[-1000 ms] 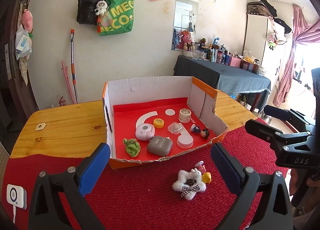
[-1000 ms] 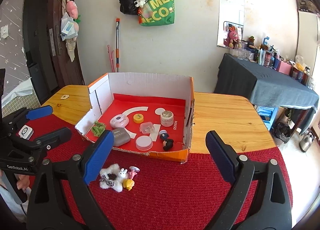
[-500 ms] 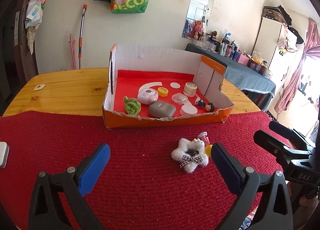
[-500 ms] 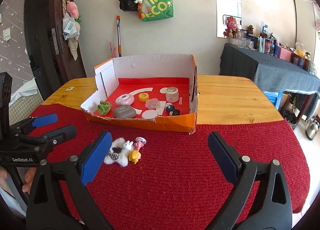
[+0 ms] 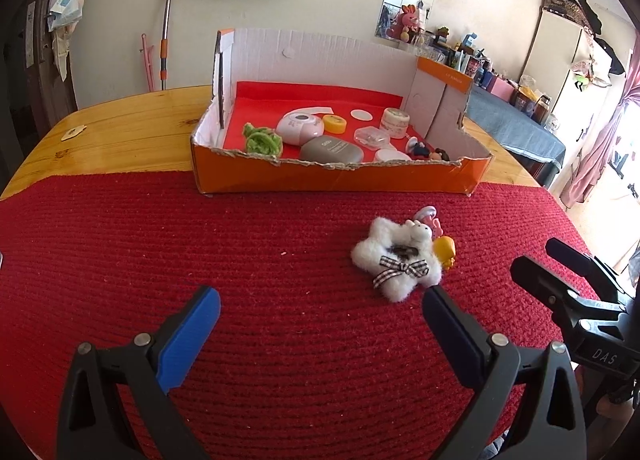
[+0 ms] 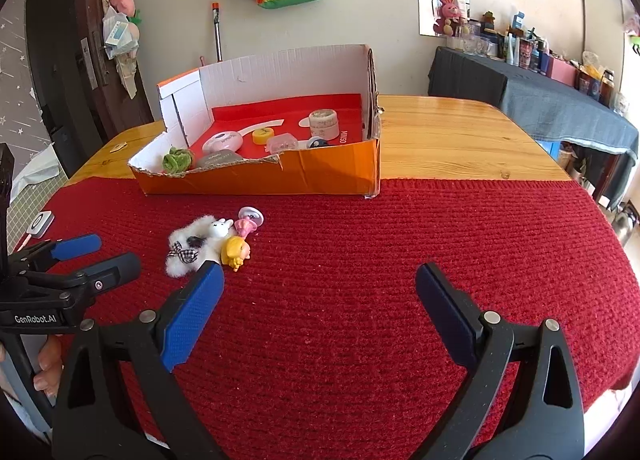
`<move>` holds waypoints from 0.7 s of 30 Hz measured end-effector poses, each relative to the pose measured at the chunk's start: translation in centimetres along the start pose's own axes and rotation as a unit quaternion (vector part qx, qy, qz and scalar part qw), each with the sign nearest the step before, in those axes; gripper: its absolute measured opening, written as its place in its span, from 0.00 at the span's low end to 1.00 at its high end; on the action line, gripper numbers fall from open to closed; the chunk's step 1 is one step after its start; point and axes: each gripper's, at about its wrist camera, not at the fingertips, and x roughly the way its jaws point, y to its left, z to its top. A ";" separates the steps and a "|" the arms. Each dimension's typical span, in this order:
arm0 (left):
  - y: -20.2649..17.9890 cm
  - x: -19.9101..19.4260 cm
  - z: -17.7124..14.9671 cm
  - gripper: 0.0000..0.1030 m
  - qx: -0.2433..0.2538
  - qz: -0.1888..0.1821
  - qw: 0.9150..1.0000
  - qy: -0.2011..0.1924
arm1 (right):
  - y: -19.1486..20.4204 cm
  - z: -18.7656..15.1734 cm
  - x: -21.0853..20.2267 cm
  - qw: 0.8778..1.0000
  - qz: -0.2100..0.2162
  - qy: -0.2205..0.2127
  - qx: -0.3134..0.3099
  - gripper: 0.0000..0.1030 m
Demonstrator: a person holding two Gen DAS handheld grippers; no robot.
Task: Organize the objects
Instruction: 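Lift both open tools out of the box back toward the mat, then move both open tools toward the white plush bunny and yellow duck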
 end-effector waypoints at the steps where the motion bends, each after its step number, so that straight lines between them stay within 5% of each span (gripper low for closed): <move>1: -0.2 0.1 0.1 1.00 0.001 0.000 1.000 0.003 | -0.1 -0.1 0.0 1.000 -0.001 0.000 0.000 0.95; 12: -3.1 3.0 1.0 1.00 0.019 0.003 0.999 0.044 | -2.8 0.6 0.5 1.000 -0.012 0.003 0.015 0.95; 21: -3.5 4.4 1.8 1.00 0.039 0.047 0.996 0.057 | -3.6 0.8 0.8 1.000 -0.013 0.007 0.022 0.95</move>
